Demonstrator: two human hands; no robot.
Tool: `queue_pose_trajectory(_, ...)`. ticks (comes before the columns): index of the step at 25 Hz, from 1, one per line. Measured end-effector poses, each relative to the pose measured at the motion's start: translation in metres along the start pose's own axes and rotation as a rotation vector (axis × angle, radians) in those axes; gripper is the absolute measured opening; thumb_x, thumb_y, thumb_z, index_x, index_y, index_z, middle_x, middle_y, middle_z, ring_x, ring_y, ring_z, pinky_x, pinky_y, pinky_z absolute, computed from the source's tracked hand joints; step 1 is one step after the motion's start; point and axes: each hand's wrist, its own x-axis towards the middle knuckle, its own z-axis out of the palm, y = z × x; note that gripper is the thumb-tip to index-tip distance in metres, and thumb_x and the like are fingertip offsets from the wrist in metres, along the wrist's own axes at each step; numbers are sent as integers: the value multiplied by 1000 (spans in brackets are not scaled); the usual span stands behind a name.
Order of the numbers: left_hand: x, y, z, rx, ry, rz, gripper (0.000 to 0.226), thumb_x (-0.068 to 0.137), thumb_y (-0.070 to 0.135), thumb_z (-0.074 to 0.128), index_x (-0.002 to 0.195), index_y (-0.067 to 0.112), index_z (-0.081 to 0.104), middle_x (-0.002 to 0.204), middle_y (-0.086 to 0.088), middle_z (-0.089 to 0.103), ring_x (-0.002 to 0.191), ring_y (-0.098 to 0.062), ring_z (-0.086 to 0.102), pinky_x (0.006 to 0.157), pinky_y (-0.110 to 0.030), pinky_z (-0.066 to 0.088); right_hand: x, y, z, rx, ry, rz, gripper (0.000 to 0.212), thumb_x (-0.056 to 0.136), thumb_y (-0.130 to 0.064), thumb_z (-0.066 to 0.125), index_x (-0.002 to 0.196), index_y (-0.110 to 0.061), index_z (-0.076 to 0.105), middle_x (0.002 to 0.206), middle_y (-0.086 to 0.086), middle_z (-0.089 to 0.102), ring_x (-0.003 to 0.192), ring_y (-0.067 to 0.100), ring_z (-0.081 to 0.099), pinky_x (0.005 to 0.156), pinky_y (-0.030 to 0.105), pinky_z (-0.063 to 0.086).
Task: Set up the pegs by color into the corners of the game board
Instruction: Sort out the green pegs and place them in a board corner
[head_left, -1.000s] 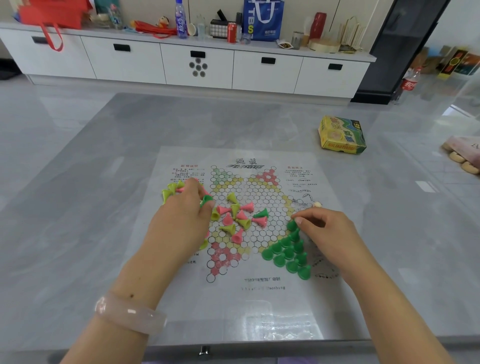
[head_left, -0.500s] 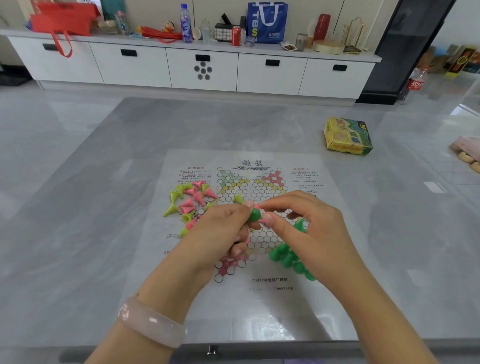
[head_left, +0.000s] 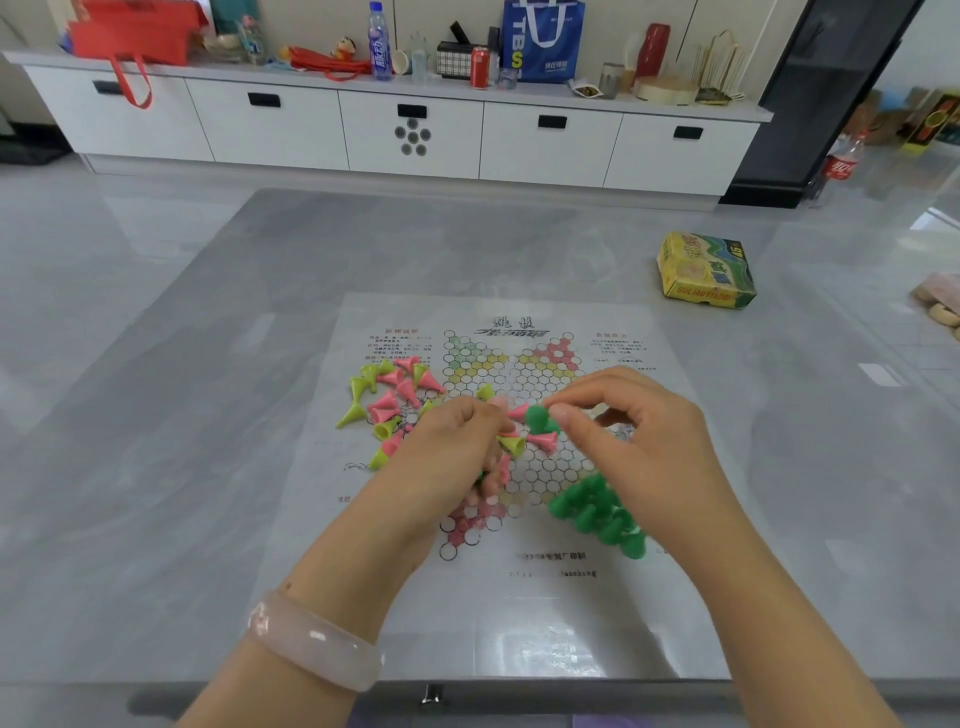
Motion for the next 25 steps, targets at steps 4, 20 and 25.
queue_pose_trajectory(4, 4, 2, -5, -109, -15, -69, 15, 86, -6, 37, 84, 5, 46, 65, -6, 48, 51, -15, 50, 48, -22, 43, 7, 24, -11, -30, 104, 216, 15, 80, -18, 65, 70, -28, 66, 90, -19, 58, 87, -7, 53, 77, 1, 34)
queue_pose_trajectory(20, -1, -1, -11, -13, -50, 70, 20, 92, 28, 48, 78, 15, 54, 57, 5, 60, 41, -4, 43, 39, -13, 35, 6, 42, -4, -365, -29, 384, 8, 81, -23, 64, 74, -25, 69, 127, -1, 51, 125, 21, 36, 106, 42, 30)
queue_pose_trajectory(25, -1, 0, -11, 9, -34, 69, 25, 93, 31, 46, 75, 15, 52, 58, 3, 59, 40, -5, 42, 39, -13, 35, 5, 41, -4, -367, -33, 392, 7, 81, -23, 64, 75, -24, 69, 125, -3, 52, 123, 20, 39, 104, 41, 31)
